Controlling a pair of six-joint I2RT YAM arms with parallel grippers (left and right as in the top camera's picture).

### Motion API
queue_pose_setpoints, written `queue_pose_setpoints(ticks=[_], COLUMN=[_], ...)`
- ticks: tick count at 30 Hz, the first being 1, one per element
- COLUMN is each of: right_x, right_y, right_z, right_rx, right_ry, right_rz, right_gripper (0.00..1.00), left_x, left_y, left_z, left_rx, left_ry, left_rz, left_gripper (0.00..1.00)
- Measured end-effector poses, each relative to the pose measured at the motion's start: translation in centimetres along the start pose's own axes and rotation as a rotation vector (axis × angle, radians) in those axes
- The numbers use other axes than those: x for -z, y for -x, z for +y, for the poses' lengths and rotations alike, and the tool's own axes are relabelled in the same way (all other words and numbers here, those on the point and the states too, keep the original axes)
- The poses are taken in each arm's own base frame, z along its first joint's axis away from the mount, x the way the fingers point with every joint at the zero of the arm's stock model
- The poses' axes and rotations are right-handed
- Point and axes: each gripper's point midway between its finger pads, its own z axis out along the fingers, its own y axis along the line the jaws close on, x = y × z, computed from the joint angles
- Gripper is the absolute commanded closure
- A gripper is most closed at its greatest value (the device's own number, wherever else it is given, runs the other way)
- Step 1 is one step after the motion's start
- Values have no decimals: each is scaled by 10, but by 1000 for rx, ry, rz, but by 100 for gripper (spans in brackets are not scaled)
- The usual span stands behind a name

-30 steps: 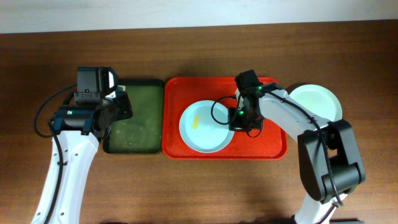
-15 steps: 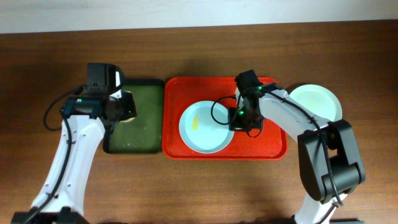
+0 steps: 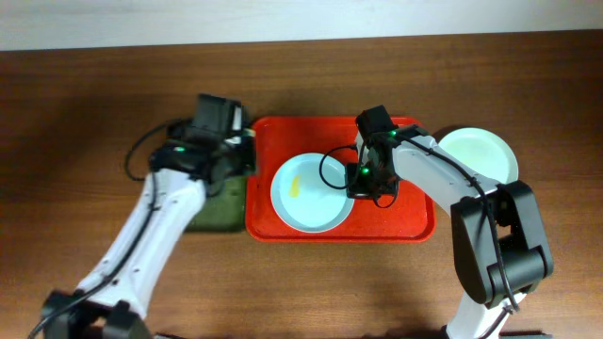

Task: Clean dirty plates on tray and stack at the side
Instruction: 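Carry the sponge with the left gripper over the blue plate, then scrub the blue plate with the sponge in the left gripper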

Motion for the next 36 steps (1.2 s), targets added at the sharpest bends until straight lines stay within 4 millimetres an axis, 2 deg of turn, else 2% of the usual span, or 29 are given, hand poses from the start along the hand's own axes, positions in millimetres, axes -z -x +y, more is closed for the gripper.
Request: queue_pose_setpoints(ticks=[3,5,7,10,13,15,17,19,23,26,28,30,32,36], right_x=[0,0,0,-2,-8,-9,-9,-9,-9,-9,-9,-9,-9,-9], right_y=[3,3,2,4,-4,-5,-4,-4,-4,-4,-4,-4,-4,-4], right_z=[3,7,10,19,35,37,36,34,34,34,33,33,34,32], right_rx=[4,6,8,34,94,104,104,104,104,104,103,103,102,102], right_ry=[15,38,53,62,42,31,24,19,17,16,14,14,14,7], right_rz=[-9,-8,-5,-18,-14,-18,-21,-22,-22,-21,-20,-20,-21,-23], right_gripper=[96,96,96,96,96,96,96,95,95,89,90,96,96,96], left_x=[-26,-43,-57,-60,-59,-56,-56,-57,-78,-87,-93,-106,-118,-122], left_y=[-24,-38,-48,-51,-51,-50,-37,-38,-55,-62,-67,-75,-80,-81], left_z=[-28,-36,-35,-37,-38,-36,-39,-40,-32,-29,-27,-24,-24,-29], left_rx=[-35,-44,-37,-28,-16,-3,4,4,5,6,7,8,5,-14], left_ry=[-25,-39,-37,-48,-66,-64,-64,-59,-17,-3,5,18,20,28], left_rz=[89,147,198,212,231,262,268,285,358,384,402,434,446,445], left_gripper=[100,100,100,100,100,100,100,100,100,100,100,100,100,100])
